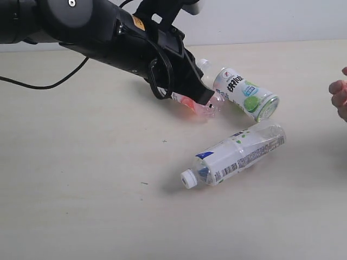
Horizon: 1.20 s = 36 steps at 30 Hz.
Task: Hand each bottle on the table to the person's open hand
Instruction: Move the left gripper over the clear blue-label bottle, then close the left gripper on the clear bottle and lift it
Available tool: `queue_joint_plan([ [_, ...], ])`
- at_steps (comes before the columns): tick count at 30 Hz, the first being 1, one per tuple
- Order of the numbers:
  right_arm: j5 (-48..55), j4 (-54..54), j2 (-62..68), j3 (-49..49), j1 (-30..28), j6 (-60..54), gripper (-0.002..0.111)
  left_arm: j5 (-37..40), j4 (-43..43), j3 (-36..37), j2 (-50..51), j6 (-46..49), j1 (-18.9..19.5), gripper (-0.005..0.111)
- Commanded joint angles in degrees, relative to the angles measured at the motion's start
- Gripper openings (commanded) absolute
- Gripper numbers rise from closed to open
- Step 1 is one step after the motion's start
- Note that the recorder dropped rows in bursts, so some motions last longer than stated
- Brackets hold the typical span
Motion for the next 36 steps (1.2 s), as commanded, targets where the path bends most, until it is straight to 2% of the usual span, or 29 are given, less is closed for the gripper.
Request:
queue_joint_plan([
  [1, -0.4, -0.1, -0.4, 0.3, 0.2, 0.0, 0.000, 3.3, -0.1, -1.2, -0.3, -0.2, -0.3, 0.000],
  [6, -0.4, -0.1, -0.4, 0.3, 0.2, 0.0, 0.000, 15.4, 1.2, -9.8, 2.5, -2.5, -0.7, 0.000],
  [12, -0.4, -0.1, -0.4, 0.3, 0.2, 0.0, 0.000, 32.6, 11.4, -26.5, 11.4, -9.5, -3.6, 0.000],
  [16, -0.4, -0.1, -0.4, 0.3, 0.2, 0.0, 0.000, 42.6, 12.9, -36.3, 18.1, -9.8, -5.7, 0.000],
  [20, -0.4, -0.1, -0.4, 0.3, 0.2, 0.0, 0.000, 45.9, 13.7, -43.5, 25.1, -9.8, -6.6, 0.000],
  [23, -0.4, -0.1, -0.4, 0.3, 0.2, 0.0, 0.000, 45.9, 13.7, -45.2, 28.7, -9.7, -6.6, 0.003],
  [25, -0.4, -0.1, -0.4, 0.3, 0.2, 0.0, 0.000, 45.8, 13.9, -45.7, 30.3, -9.5, -6.6, 0.019],
  [26, -0.4, -0.1, -0.4, 0.3, 0.2, 0.0, 0.000, 45.0, 13.9, -45.7, 31.1, -9.5, -6.6, 0.040],
  [27, -0.4, -0.1, -0.4, 0.3, 0.2, 0.0, 0.000, 43.9, 13.7, -45.7, 31.5, -9.5, -6.6, 0.067],
  [29, -0.4, -0.1, -0.4, 0.3, 0.2, 0.0, 0.000, 42.3, 13.3, -45.7, 31.9, -9.8, -6.7, 0.091],
  [33, -0.4, -0.1, -0.4, 0.3, 0.2, 0.0, 0.000, 41.9, 13.2, -45.7, 32.9, -10.7, -6.8, 0.082],
  [36, -0.4, -0.1, -0.4, 0.3, 0.2, 0.0, 0.000, 41.9, 13.2, -45.7, 34.1, -10.7, -6.8, 0.083],
])
